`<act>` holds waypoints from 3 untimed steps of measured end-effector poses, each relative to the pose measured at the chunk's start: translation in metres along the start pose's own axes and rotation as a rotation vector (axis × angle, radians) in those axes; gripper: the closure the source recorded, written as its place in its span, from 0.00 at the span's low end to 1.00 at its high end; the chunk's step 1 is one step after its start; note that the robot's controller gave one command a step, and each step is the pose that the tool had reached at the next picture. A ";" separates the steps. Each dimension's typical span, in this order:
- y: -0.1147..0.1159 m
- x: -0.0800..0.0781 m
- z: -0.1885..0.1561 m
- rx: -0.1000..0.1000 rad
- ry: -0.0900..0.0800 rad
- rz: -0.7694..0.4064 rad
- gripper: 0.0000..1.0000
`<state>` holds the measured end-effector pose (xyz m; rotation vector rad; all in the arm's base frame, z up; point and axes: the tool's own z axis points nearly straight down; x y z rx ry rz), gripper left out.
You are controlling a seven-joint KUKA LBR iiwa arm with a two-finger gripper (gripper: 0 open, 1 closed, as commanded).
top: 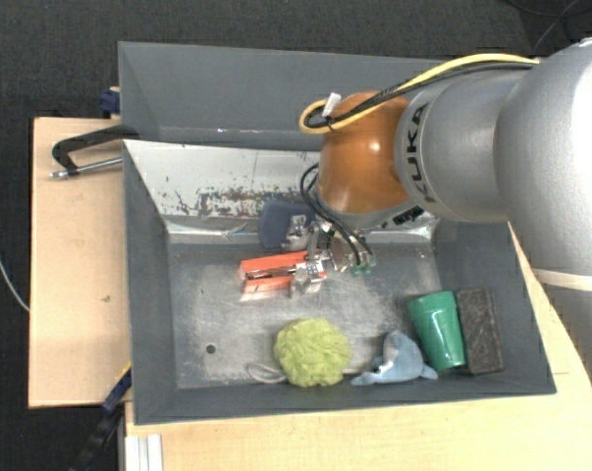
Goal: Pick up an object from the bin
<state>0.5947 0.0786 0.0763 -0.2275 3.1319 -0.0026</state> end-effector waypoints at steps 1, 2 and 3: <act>0.010 0.004 -0.037 -0.002 0.004 -0.032 1.00; 0.009 0.014 -0.098 -0.003 0.001 -0.028 1.00; 0.021 -0.002 -0.137 -0.002 -0.005 -0.038 1.00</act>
Offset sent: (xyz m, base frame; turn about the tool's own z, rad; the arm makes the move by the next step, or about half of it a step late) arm -0.0228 0.0021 0.1310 -0.0147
